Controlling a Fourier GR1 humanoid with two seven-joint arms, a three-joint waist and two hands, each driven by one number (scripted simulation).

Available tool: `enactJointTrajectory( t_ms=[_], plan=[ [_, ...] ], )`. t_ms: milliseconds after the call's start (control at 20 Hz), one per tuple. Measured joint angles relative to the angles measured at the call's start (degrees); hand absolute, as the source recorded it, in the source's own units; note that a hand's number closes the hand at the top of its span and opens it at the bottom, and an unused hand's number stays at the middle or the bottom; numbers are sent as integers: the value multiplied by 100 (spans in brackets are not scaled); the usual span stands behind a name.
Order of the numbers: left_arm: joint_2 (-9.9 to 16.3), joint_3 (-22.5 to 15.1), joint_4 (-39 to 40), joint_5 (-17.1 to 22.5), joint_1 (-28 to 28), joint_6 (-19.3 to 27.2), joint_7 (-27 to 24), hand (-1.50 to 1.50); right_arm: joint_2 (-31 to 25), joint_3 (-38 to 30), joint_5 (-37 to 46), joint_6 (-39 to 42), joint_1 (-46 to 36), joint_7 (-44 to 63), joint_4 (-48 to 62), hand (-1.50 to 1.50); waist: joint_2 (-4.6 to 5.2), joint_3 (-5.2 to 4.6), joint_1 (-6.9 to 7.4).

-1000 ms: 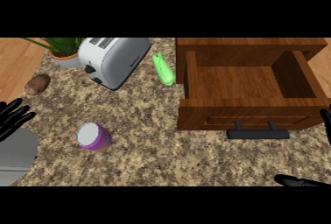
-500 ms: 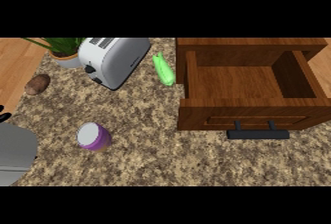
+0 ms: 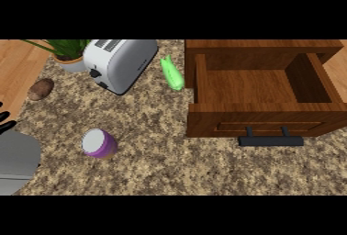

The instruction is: Pick up the can, place it into the drawer and close the drawer

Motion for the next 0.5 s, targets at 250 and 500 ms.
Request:
enactJointTrajectory(
  t_ms=[250,500],
  plan=[
    [-54,-153,99,55,-104,215,275,-150,96,-82,-66,215,161,-73,-8,-150,-22,14,1],
    [-605,-554,80,-360,-454,572,352,-150,138,-315,-247,454,294,-127,-28,-150,17,-19,-35]
  ],
)
